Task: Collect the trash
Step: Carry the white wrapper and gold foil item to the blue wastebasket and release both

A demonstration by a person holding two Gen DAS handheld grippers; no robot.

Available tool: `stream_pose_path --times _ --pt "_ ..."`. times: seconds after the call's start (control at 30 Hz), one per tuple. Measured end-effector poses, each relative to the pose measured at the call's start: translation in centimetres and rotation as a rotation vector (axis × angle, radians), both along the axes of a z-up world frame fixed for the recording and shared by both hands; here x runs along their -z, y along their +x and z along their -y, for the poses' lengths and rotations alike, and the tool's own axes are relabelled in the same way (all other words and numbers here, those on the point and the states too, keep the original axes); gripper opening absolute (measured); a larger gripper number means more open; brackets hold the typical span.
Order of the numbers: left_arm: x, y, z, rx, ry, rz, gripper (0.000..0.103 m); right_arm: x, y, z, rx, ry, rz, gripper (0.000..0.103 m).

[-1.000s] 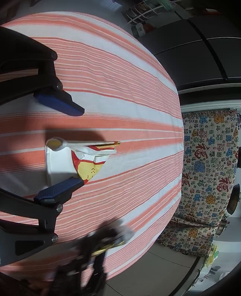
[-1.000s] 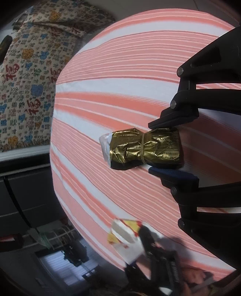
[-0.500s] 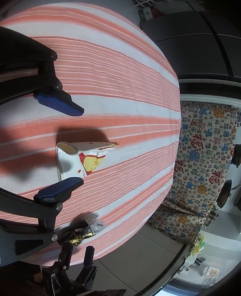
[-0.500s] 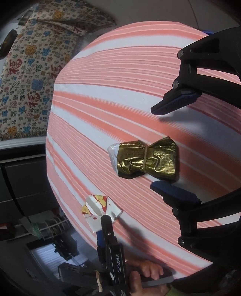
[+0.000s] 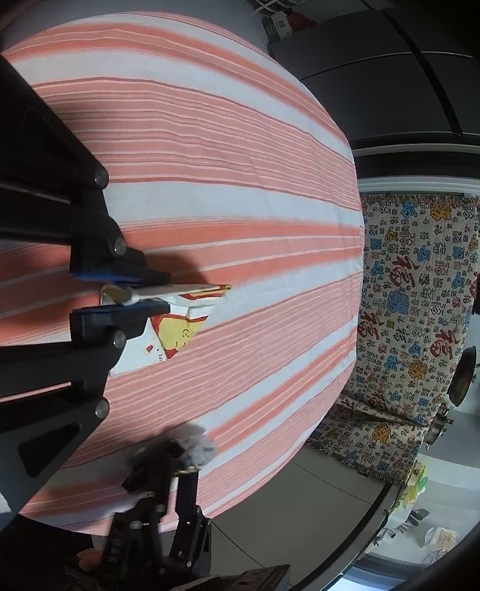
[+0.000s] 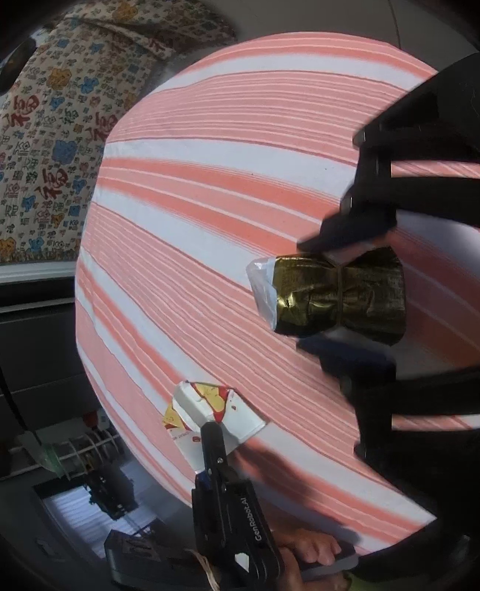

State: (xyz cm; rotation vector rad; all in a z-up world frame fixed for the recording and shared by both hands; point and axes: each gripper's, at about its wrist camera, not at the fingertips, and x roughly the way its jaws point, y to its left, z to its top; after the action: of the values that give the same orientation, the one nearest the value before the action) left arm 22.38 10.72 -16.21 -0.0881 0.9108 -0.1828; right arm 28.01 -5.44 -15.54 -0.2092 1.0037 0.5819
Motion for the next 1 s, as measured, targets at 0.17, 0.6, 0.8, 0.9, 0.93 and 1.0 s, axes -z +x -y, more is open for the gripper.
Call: stream_pose_path --times 0.17,0.6,0.8,0.9,0.93,1.0 --pt "-1.5 -1.5 1.9 0.047 -0.009 0.026 0.009 -1.4 -0.9 1.8 0.037 0.069 0.014 0.025" --pt "-5.7 -2.7 17.2 0.318 -0.093 0.051 0.009 -6.2 -4.8 17.3 0.262 0.242 0.029 0.025" --pt "-5.9 -2.8 27.6 0.483 -0.126 0.027 0.009 -6.1 -7.1 27.6 0.441 0.209 0.031 0.025" --pt "-5.2 -2.8 32.6 0.55 -0.127 0.003 0.009 -4.6 -7.6 32.5 0.538 0.215 -0.011 0.025" --pt "-4.9 -2.6 33.9 0.564 -0.125 -0.006 0.009 -4.0 -7.7 33.9 0.565 0.217 -0.025 0.025" --pt "-3.7 -2.2 37.0 0.595 -0.116 -0.033 0.009 -2.6 -7.6 36.3 0.611 0.23 -0.052 0.025"
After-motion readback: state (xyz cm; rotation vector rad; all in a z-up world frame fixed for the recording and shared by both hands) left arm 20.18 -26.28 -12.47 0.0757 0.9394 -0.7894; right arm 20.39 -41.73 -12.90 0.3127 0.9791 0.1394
